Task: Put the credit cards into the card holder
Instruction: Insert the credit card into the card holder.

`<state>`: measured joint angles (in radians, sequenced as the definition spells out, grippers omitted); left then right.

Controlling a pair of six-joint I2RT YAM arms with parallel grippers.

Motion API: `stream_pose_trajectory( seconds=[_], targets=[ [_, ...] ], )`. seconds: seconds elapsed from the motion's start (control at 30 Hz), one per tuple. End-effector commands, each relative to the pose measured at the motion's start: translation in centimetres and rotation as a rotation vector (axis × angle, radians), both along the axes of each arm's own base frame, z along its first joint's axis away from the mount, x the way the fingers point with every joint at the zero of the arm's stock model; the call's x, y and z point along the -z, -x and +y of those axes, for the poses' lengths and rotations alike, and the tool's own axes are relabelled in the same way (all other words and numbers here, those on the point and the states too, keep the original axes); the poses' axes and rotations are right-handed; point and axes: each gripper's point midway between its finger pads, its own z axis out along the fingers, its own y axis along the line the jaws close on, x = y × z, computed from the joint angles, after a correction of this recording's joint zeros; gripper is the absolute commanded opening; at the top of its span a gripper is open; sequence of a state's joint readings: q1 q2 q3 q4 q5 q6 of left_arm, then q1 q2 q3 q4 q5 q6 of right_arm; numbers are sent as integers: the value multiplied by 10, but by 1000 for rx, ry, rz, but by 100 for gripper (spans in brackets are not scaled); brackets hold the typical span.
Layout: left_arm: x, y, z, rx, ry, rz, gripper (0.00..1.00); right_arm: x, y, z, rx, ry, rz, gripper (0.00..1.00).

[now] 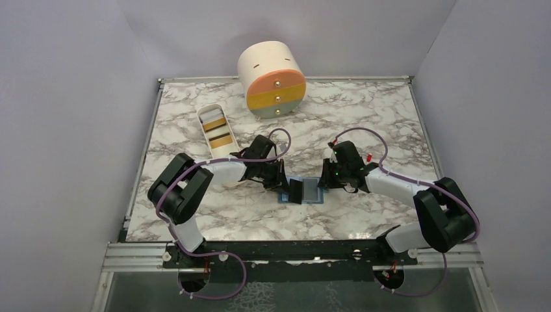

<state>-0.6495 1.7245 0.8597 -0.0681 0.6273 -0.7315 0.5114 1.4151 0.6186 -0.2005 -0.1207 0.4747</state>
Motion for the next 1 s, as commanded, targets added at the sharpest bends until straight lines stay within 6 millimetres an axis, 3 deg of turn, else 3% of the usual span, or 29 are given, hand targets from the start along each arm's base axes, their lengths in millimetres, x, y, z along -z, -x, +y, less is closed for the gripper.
stream_pose_trajectory(
  seconds=[0.0, 0.4, 0.97],
  targets=[
    [-5, -8, -7, 0, 20, -39, 0, 13, 11, -4, -2, 22, 38, 21],
    [-44, -9, -14, -9, 93, -78, 0, 15, 12, -4, -2, 16, 42, 21],
    [-16, -5, -9, -21, 30, -26, 0, 10, 12, -4, 6, 7, 35, 21]
  ],
)
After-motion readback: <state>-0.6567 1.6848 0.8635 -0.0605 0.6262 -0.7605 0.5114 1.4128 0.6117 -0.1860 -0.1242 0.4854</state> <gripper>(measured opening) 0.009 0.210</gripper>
